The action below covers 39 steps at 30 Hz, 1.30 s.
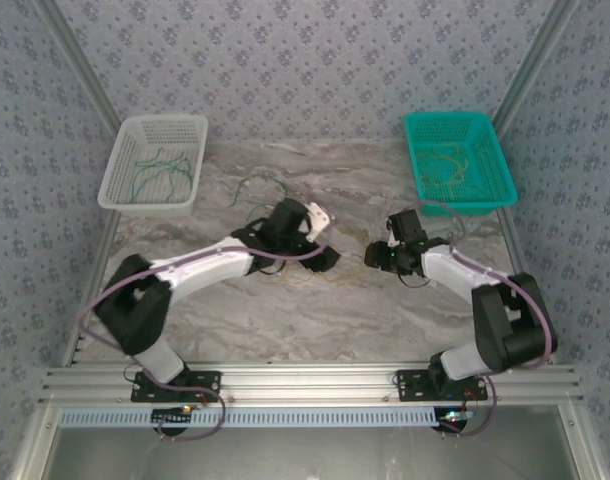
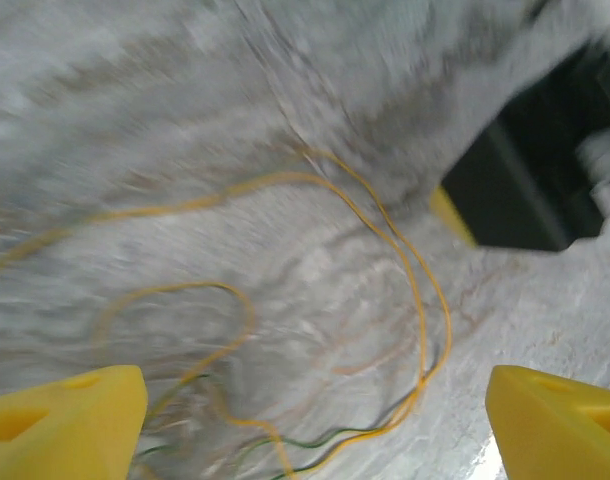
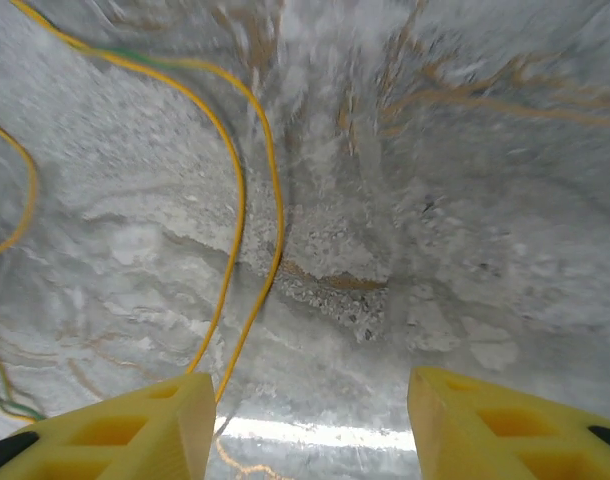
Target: Untangle the cables
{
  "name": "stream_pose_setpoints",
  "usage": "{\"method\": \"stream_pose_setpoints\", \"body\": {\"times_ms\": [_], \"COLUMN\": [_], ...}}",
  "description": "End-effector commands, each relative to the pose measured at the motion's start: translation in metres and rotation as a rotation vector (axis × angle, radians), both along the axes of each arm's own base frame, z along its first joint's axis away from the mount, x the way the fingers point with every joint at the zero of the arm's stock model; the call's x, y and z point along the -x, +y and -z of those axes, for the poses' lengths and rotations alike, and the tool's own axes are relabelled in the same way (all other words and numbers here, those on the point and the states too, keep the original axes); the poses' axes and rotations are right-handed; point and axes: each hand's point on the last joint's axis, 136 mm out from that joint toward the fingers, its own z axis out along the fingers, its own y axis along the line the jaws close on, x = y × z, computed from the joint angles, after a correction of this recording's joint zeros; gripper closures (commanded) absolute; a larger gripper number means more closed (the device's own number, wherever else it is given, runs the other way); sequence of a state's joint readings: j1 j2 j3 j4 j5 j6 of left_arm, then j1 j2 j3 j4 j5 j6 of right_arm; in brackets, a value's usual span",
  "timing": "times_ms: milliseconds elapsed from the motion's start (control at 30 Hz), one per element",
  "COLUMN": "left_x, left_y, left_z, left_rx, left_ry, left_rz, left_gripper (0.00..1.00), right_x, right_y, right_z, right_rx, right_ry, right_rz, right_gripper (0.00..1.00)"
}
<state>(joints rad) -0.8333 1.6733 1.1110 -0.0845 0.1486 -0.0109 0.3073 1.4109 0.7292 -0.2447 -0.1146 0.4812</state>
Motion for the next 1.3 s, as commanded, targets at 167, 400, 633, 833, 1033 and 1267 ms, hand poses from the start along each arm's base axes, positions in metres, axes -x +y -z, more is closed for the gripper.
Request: {"method": "stream_pose_setpoints", "body": {"times_ms": [167,400,633,833,1033,1267], "left_x": [0.011,0.012,0.005,0.001,-0.005,-0.005], "left_y": [-0.071,-0.077,-0.069,-0.068,-0.057,-0.037], "left_z": [0.045,0.089,0.103,0.067,0.015,-0.016], "left_rx": [-0.118,-0.194,-0.227,-0.17,-0.082,0.058], "left_ry": [0.081,0.148,0.141,0.082,0.02,0.005], "left_rz": [0.155,0.162,0.123,0.106,0.067,0.043], "left_gripper": [0.1,0.12,0.52,0.97,1.0,1.0], "right_x": [-0.013,-0.007,-0.009,-0.012,-0.014,-0.021], "right_y": [-0.047,-0.058,-0.056,-0.054,-0.046,-0.02], "right_z": [-0.074,-0.08,-0.078,-0.083,-0.082,-0.091], "right_rx": [-0.022,0.004,-0.007,-0.014,-0.036,-0.189], "right_ry": [-0.345,-0.382,-0.39,-0.4,-0.391,-0.401], "right_rz": [0.234,0.253,0.252,0.241,0.208,0.116], "right_gripper": [0.39,0.39,0.39,0.38,0.38,0.34]}}
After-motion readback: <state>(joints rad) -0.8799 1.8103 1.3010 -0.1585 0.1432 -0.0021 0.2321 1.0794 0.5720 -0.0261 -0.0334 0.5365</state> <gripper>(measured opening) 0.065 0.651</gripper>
